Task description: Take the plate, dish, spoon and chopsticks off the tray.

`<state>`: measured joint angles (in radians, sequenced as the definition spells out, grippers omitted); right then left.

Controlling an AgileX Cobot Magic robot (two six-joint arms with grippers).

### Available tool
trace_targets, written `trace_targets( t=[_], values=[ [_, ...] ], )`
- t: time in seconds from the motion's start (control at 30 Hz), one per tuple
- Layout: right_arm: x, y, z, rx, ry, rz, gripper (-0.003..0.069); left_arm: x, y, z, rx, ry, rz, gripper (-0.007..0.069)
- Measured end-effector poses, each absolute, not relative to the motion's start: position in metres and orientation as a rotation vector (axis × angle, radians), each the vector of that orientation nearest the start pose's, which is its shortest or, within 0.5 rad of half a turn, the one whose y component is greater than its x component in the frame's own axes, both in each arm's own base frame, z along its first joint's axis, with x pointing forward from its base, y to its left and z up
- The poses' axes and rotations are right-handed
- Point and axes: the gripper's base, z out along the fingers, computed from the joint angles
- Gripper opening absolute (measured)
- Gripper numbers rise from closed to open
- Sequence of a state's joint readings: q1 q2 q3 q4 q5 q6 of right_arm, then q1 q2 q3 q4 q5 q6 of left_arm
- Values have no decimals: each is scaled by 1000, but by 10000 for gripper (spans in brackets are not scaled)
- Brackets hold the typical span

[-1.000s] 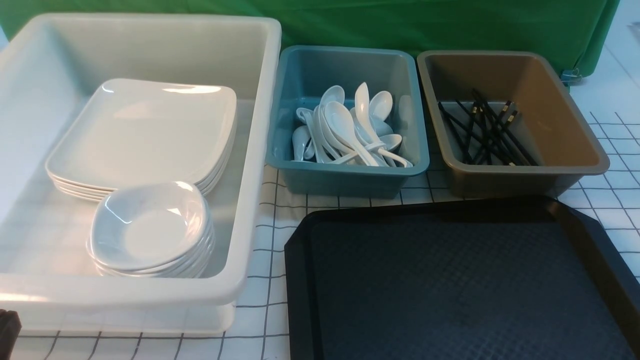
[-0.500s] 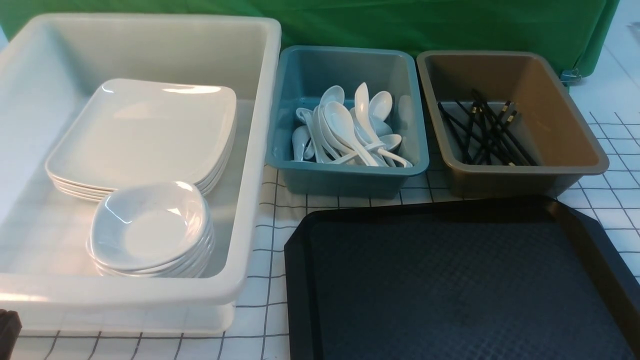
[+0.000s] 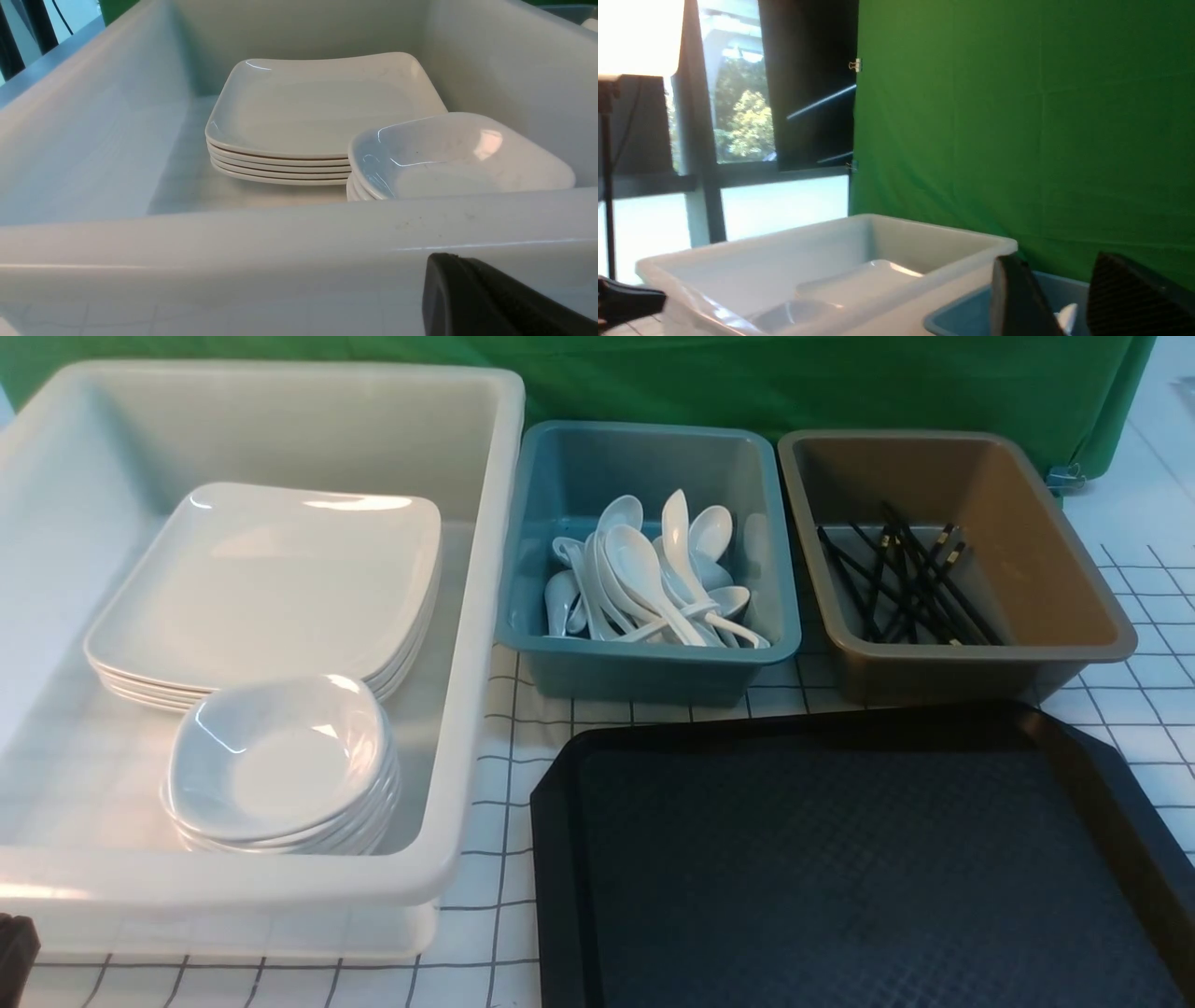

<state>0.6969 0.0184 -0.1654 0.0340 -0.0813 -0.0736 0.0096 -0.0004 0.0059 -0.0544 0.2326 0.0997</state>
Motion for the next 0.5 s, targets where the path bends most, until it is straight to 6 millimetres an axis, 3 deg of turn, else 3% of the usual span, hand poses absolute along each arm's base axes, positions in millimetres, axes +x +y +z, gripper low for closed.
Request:
trace_targets(
  t=[0.13, 0.17, 0.23, 0.4, 0.5],
  values=[
    [43, 25, 253, -388, 1286, 414, 248, 56, -1, 190, 41, 1721, 31, 4],
    [49, 23, 234, -339, 1376, 319, 248, 56, -1, 190, 41, 1721, 31, 4],
    [53, 18, 215, -284, 1470, 230, 248, 56, -1, 190, 41, 1721, 31, 4],
    [55, 9, 192, -205, 1688, 66, 248, 56, -1, 190, 47, 1721, 37, 4],
    [55, 7, 188, -188, 1722, 11, 248, 56, -1, 190, 47, 1721, 37, 4]
  ],
)
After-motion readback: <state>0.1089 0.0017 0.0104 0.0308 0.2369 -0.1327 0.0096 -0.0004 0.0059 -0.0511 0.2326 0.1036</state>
